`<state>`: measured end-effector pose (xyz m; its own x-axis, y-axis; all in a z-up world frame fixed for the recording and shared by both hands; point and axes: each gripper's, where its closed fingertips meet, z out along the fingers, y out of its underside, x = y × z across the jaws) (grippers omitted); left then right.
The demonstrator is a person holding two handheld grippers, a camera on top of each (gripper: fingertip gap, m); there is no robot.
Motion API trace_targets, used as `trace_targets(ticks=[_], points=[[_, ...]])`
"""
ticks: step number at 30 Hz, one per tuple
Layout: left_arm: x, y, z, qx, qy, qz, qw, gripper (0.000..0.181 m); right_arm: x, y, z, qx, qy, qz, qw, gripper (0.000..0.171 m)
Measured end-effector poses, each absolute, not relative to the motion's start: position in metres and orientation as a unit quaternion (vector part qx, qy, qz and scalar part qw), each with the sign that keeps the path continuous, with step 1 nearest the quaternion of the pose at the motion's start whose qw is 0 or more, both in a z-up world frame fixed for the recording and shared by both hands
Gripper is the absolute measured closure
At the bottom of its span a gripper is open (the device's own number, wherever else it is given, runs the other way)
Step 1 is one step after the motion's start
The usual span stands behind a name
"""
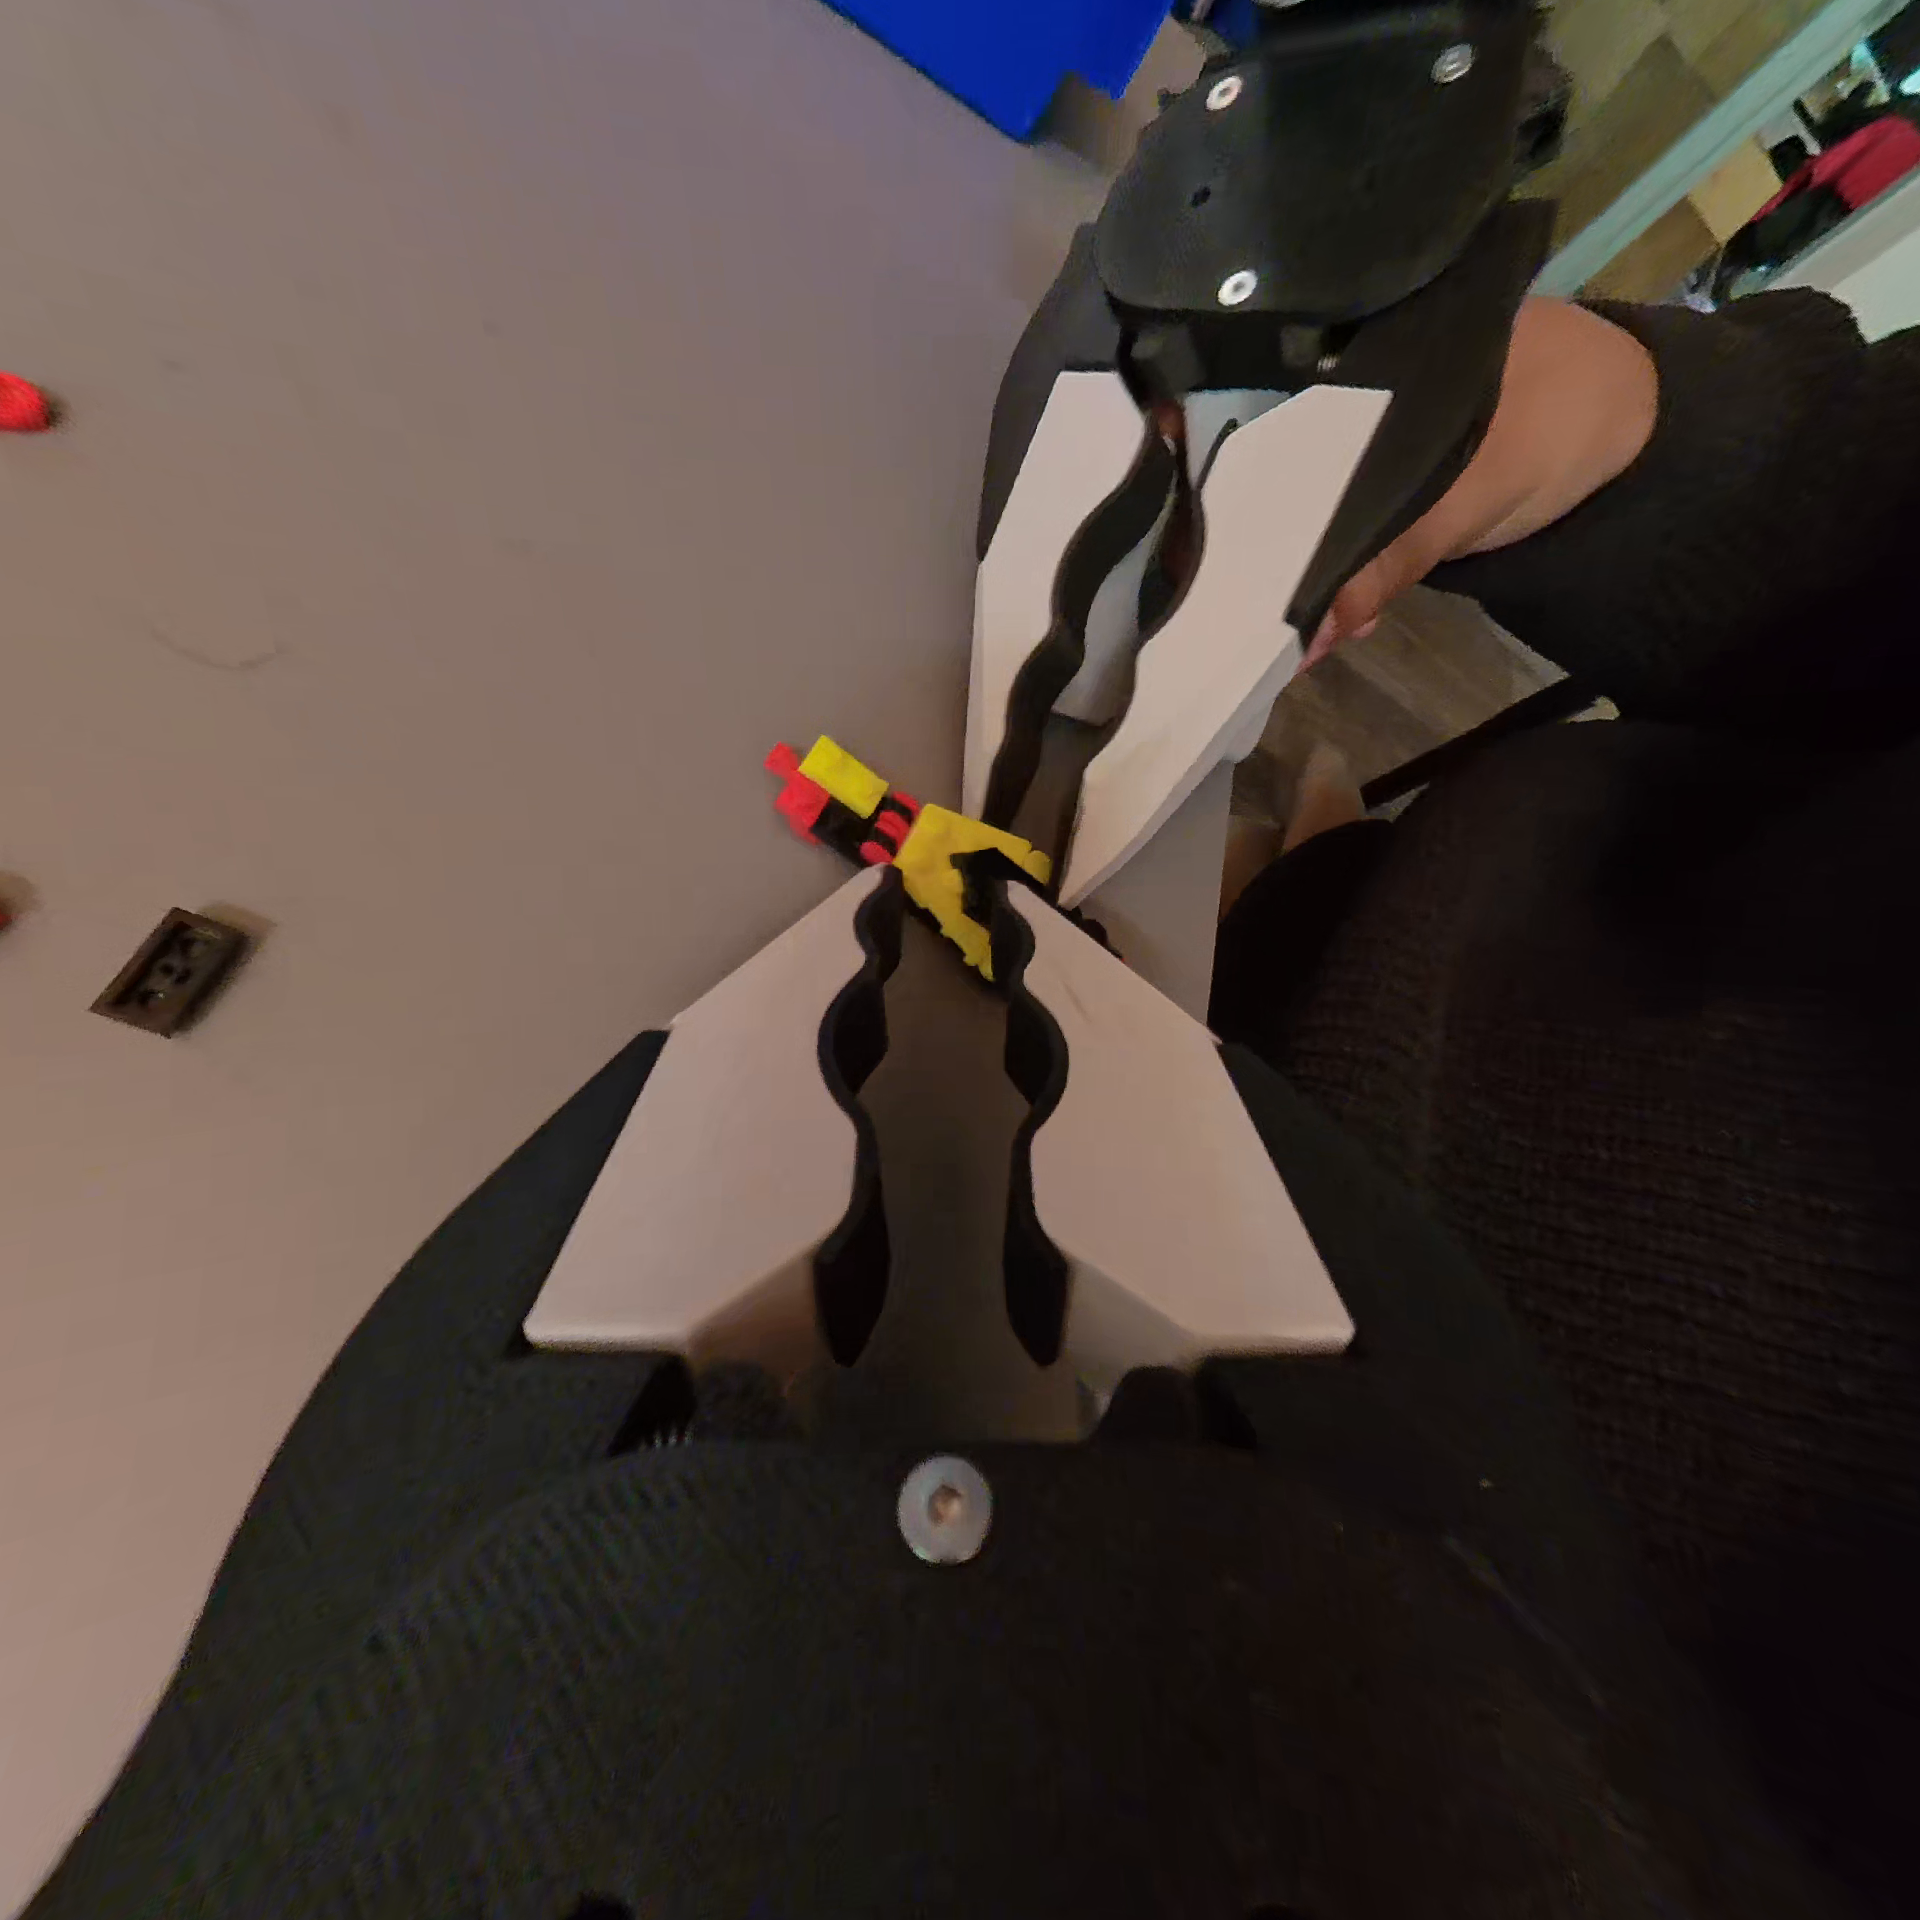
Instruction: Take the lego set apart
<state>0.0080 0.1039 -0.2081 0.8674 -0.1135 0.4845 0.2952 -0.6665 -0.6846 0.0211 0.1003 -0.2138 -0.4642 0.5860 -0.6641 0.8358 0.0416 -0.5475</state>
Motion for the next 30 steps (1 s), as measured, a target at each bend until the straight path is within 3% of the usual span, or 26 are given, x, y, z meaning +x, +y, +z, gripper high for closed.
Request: trace_targets(ticks=[1,7,13,21,30], points=[[0.006,0.104,-0.208,-0.878,-0.057,-0.248,0.405,0.164,0.019,0.100,-0.211,0.496,0.711,-0.484,0.124,0.156],[-0.010,0.110,-0.174,-0.809,-0.133,-0.324,0.473,0.139,0.005,0.109,-0.169,0.447,0.689,-0.569,0.051,0.168],[-0.003,0.111,-0.148,-0.743,-0.159,-0.426,0.491,0.175,0.010,0.097,-0.168,0.430,0.684,-0.585,0.071,0.168],[-0.017,0.111,-0.138,-0.731,-0.172,-0.392,0.531,0.178,-0.001,0.112,-0.142,0.419,0.649,-0.635,0.021,0.166],[-0.005,0.111,-0.160,-0.810,-0.086,-0.281,0.508,0.178,-0.011,0.122,-0.137,0.428,0.652,-0.624,-0.055,0.143]])
